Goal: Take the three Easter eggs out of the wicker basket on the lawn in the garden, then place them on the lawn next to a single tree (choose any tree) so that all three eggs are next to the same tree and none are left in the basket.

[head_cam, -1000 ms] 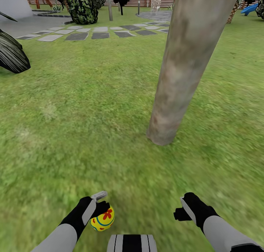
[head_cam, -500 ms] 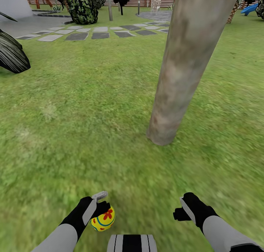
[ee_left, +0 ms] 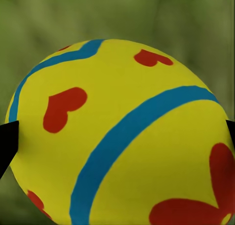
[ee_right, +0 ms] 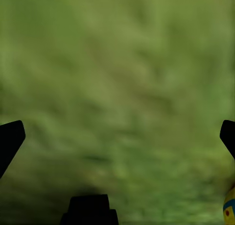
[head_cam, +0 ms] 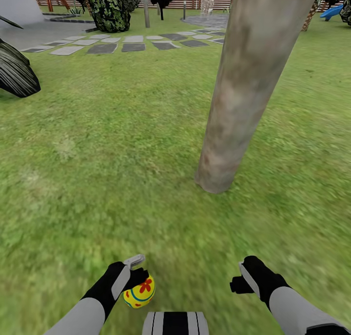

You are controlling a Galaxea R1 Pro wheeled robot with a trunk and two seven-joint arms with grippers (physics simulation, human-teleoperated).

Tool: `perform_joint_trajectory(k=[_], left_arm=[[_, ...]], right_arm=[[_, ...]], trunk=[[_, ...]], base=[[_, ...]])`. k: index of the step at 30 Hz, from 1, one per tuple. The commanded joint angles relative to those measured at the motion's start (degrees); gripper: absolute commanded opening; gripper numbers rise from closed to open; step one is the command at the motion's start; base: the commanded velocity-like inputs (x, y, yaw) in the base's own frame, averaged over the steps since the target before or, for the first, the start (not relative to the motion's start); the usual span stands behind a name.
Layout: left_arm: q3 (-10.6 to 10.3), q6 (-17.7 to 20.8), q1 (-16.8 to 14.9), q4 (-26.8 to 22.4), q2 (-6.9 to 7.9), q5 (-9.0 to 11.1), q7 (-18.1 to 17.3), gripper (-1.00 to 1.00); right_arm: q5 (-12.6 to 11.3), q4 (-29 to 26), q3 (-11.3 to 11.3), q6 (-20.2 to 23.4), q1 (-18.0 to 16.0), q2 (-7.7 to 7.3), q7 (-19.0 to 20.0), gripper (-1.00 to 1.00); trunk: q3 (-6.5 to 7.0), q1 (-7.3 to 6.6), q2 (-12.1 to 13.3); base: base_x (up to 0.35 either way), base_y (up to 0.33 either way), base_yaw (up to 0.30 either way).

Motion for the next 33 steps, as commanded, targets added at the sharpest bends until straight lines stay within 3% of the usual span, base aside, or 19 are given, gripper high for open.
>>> perform_joint_trajectory(k=[1, 33], left_arm=[[0.19, 0.17, 0.04, 2.6, -0.08, 1.42, 0.36, 1.0], [0.19, 0.11, 0.04, 2.87, -0.18, 1.34, 0.36, 1.0]], right_arm=[[-0.59, -0.12, 0.41, 0.26, -0.01, -0.05, -0.41, 1.0], [-0.5, 0.04, 0.34, 0.25, -0.01, 0.16, -0.41, 1.0]], trunk=[[-0.05, 0.0, -0.01], [-0.05, 0.0, -0.01]], base=[[0.0, 0.0, 0.0], [0.0, 0.0, 0.0]])
